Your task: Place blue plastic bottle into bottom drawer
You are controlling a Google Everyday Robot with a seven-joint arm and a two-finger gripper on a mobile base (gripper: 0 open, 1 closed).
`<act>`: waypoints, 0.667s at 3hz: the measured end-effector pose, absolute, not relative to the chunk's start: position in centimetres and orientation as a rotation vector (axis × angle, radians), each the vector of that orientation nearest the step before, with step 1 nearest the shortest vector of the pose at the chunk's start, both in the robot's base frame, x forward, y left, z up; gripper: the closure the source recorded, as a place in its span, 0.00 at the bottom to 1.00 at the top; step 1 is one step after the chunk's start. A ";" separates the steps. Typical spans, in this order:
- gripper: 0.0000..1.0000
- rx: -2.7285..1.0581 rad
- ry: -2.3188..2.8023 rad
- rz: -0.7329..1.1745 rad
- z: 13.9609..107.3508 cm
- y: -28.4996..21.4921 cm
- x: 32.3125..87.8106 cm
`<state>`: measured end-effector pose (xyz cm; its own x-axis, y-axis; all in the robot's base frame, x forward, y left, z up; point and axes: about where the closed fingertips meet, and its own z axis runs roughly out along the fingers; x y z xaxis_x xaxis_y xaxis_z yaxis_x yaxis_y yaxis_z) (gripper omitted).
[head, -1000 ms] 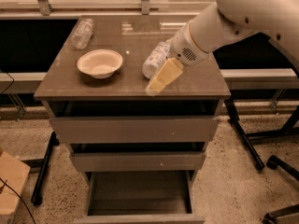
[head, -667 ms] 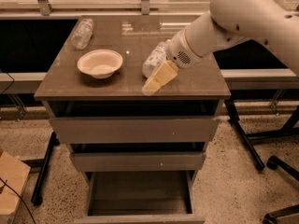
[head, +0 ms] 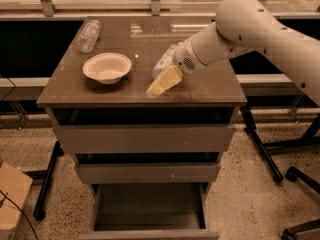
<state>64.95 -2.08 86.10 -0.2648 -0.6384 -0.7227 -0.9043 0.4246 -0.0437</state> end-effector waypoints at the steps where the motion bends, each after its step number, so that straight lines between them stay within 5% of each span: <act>1: 0.00 -1.266 2.027 0.525 84.9 -2.2 66.5; 2: 0.00 -1.236 2.048 0.529 84.0 -2.6 68.1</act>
Offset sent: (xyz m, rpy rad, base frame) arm 0.0524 -0.0149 -0.0283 0.0298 0.0453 -0.0848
